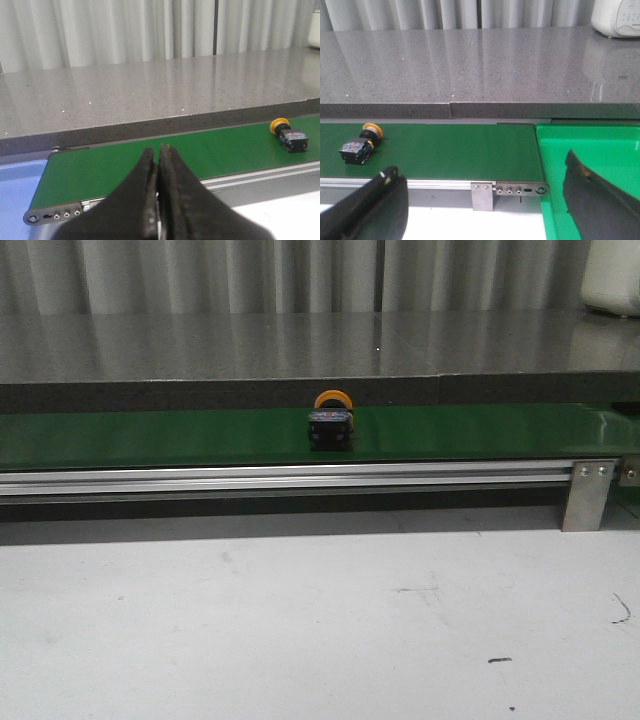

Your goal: Move button from left to right

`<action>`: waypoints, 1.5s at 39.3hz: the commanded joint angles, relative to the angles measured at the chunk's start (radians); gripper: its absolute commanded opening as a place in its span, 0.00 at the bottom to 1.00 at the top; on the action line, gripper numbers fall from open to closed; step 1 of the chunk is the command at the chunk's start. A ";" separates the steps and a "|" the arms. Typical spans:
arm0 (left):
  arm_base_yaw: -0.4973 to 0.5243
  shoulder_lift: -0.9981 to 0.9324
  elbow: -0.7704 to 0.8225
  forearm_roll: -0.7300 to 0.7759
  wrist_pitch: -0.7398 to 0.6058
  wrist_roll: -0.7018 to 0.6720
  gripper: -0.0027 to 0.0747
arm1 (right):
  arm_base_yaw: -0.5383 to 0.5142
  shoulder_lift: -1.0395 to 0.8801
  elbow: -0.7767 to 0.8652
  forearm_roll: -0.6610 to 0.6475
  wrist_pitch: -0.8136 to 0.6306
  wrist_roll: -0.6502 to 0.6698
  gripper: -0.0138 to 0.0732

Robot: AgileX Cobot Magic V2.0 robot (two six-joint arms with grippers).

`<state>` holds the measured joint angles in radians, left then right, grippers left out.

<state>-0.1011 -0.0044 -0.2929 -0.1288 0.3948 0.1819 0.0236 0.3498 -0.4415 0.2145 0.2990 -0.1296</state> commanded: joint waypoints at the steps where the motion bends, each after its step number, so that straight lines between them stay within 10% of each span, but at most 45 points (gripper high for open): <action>1: -0.008 0.003 -0.026 -0.013 -0.086 -0.003 0.01 | -0.004 0.012 -0.037 -0.006 -0.085 -0.013 0.90; 24: -0.008 0.003 -0.026 -0.013 -0.086 -0.003 0.01 | -0.004 0.079 -0.047 -0.006 -0.086 -0.013 0.90; 59: -0.008 0.003 -0.026 -0.013 -0.086 -0.003 0.01 | 0.080 1.219 -0.852 0.104 0.229 -0.012 0.90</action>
<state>-0.1011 -0.0044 -0.2929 -0.1288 0.3948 0.1819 0.0838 1.5600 -1.2205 0.2878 0.5584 -0.1296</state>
